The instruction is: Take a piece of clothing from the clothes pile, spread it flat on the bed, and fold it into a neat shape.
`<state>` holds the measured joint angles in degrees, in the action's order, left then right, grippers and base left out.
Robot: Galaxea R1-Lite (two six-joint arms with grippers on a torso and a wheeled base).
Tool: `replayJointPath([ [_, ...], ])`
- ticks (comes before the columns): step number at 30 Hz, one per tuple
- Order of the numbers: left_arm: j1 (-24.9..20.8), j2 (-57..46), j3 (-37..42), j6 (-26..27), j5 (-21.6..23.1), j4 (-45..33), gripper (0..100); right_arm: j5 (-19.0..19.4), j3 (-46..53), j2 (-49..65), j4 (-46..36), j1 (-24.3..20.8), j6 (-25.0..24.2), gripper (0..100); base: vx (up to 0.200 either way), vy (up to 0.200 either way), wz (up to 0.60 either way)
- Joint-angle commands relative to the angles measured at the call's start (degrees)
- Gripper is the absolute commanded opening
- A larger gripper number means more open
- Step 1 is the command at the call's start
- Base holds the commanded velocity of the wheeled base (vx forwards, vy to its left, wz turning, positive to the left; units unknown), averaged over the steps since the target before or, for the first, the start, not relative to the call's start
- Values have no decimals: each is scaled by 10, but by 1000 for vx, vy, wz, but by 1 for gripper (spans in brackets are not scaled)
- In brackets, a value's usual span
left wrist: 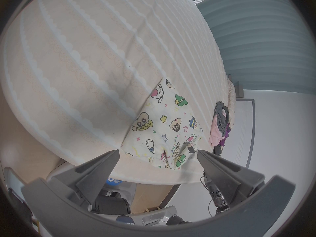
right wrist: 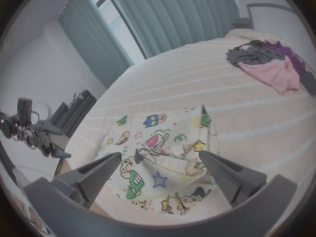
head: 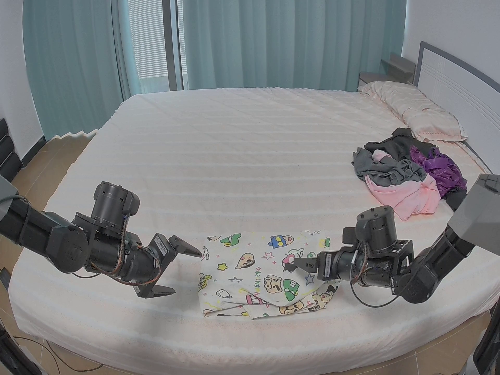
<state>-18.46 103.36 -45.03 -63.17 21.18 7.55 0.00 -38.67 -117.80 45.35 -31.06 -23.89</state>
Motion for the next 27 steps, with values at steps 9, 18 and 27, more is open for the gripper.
replayJointPath([
  [9,-4,3,13,2,1,1,100,31,-108,-57,-86,-22,96,0,0,0,0],
  [18,-4,3,13,2,1,1,100,36,-71,-14,-108,-15,110,0,0,0,0],
  [27,-4,3,19,22,0,0,100,34,49,78,-103,11,107,0,0,0,0],
])
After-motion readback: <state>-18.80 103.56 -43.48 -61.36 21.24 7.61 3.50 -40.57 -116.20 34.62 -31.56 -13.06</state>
